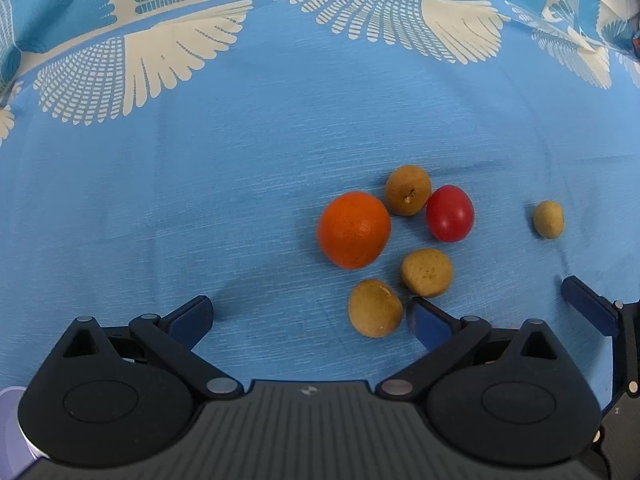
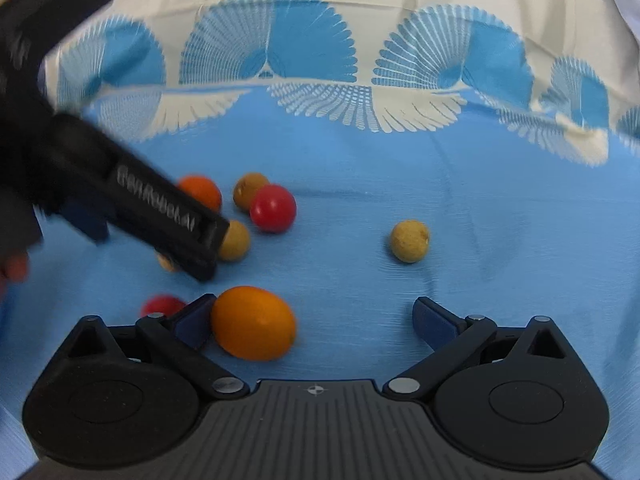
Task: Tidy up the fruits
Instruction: 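Move left tool to a tan round fruit while right tool approaches another orange, then close left tool on the tan fruit while right tool closes on the orange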
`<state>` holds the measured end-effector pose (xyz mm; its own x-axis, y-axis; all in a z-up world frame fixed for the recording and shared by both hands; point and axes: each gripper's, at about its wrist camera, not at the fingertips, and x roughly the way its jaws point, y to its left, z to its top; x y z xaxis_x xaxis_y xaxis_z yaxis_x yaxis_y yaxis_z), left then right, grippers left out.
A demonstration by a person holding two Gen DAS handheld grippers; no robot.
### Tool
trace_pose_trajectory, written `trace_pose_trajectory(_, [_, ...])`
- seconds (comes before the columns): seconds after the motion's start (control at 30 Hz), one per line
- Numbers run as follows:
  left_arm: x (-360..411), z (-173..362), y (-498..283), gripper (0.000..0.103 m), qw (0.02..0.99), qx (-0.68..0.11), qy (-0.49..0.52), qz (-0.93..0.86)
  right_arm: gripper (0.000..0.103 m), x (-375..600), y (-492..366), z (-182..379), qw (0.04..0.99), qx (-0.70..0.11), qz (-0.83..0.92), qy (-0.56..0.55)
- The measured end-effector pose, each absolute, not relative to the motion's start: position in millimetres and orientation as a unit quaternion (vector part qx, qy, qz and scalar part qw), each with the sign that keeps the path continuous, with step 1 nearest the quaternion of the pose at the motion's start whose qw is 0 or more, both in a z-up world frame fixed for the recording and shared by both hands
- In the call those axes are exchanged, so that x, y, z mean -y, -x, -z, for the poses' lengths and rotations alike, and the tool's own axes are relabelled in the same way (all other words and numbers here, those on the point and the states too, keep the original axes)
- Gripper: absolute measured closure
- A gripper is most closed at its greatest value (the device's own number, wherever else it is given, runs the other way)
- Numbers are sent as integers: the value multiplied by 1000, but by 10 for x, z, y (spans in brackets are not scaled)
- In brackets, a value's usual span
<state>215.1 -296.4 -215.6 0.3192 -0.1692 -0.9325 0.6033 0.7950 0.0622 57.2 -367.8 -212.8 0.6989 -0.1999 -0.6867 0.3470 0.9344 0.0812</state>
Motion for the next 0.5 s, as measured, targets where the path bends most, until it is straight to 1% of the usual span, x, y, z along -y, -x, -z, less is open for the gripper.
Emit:
trace_pose_trajectory(0.03, [2975, 2147, -2145, 1, 785, -529, -207, 247, 3, 3659, -556, 2131, 918, -356, 149, -95])
trace_pose_trajectory(0.1, [3000, 2114, -2103, 6, 786, -523, -213, 253, 8, 3667, -531, 2119, 917, -357, 146, -101])
trace_pose_trajectory(0.13, [3013, 2097, -2088, 11, 786, -520, -214, 255, 9, 3666, -504, 2113, 917, -357, 144, -100])
trace_pose_trajectory(0.17, [3024, 2075, -2072, 22, 787, -517, -214, 259, 12, 3648, -473, 2105, 917, -359, 144, -95])
trace_pose_trajectory(0.2, [3035, 2061, -2060, 28, 788, -515, -212, 264, 19, 3620, -441, 2097, 918, -359, 141, -90])
trace_pose_trajectory(0.23, [3040, 2034, -2046, 44, 790, -510, -209, 269, 23, 3593, -417, 2086, 920, -357, 135, -85])
trace_pose_trajectory(0.27, [3044, 2009, -2034, 65, 790, -508, -207, 272, 36, 3567, -410, 2079, 923, -354, 126, -80])
trace_pose_trajectory(0.3, [3045, 1987, -2021, 76, 790, -509, -207, 273, 60, 3545, -407, 2064, 927, -348, 114, -77])
trace_pose_trajectory(0.4, [2999, 1920, -1985, 75, 792, -508, -206, 268, 59, 3523, -400, 2039, 930, -342, 113, -73])
trace_pose_trajectory(0.5, [2890, 1788, -1910, 75, 798, -503, -208, 261, 59, 3613, -352, 2010, 929, -327, 151, -89])
